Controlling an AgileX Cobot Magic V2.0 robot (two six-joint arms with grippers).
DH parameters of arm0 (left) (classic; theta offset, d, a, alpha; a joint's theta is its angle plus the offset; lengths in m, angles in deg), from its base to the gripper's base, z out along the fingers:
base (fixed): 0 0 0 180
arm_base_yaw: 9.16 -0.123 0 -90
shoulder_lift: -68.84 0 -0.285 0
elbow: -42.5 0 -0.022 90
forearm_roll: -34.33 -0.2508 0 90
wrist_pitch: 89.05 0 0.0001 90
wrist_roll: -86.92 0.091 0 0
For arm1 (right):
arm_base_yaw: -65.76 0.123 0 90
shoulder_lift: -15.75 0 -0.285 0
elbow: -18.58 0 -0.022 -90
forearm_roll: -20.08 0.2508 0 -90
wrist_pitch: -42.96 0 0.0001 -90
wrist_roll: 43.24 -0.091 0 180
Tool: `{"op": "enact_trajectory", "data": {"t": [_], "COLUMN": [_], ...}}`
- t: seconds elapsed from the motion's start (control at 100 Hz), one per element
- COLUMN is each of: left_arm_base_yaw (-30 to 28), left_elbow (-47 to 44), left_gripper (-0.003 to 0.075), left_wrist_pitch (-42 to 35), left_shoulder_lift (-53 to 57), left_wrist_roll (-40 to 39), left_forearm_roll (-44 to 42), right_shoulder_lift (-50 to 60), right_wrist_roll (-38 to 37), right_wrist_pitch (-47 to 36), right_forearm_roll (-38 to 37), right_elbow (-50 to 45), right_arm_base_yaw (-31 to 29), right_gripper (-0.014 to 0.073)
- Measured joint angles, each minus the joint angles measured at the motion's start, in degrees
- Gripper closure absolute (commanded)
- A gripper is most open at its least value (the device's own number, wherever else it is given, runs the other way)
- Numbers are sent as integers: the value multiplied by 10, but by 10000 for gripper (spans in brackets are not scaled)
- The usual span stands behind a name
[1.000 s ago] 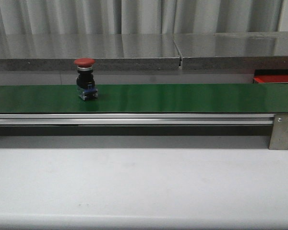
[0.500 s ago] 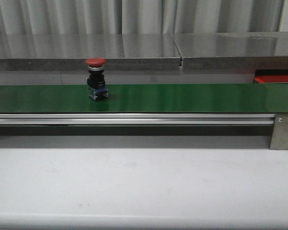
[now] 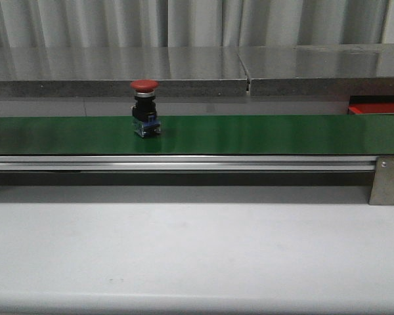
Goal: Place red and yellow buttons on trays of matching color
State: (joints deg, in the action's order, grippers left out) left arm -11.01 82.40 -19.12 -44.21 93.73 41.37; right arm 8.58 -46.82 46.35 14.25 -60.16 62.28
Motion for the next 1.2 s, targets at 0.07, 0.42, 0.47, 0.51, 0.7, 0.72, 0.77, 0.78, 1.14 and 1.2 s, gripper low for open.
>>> {"op": "enact_trajectory", "data": {"t": [0.07, 0.42, 0.47, 0.51, 0.7, 0.72, 0.77, 0.78, 1.14, 1.2], "left_arm_base_yaw": [4, 5, 5, 5, 5, 5, 5, 5, 5, 5], "left_elbow": [-28, -373, -436, -489, -689, -707, -744, -749, -891, -894], "left_gripper": [60, 62, 62, 62, 62, 62, 62, 62, 491, 666], "left_wrist_pitch": [-21, -219, -256, -282, -374, -378, -384, -386, -391, -391], "left_shoulder_lift": [38, 321, 370, 413, 597, 616, 659, 671, 877, 888], "left_wrist_roll": [1, 2, 2, 2, 2, 2, 2, 2, 2, 2], "left_forearm_roll": [1, 6, 9, 11, 19, 19, 20, 19, 25, 25], "right_shoulder_lift": [0, 0, 0, 0, 0, 0, 0, 0, 0, 0], "right_wrist_roll": [0, 0, 0, 0, 0, 0, 0, 0, 0, 0], "right_wrist_pitch": [0, 0, 0, 0, 0, 0, 0, 0, -2, -7], "right_forearm_roll": [0, 0, 0, 0, 0, 0, 0, 0, 0, 0], "right_elbow": [0, 0, 0, 0, 0, 0, 0, 0, 0, 0], "right_arm_base_yaw": [0, 0, 0, 0, 0, 0, 0, 0, 0, 0], "right_gripper": [711, 711, 711, 711, 711, 711, 711, 711, 711, 711]}}
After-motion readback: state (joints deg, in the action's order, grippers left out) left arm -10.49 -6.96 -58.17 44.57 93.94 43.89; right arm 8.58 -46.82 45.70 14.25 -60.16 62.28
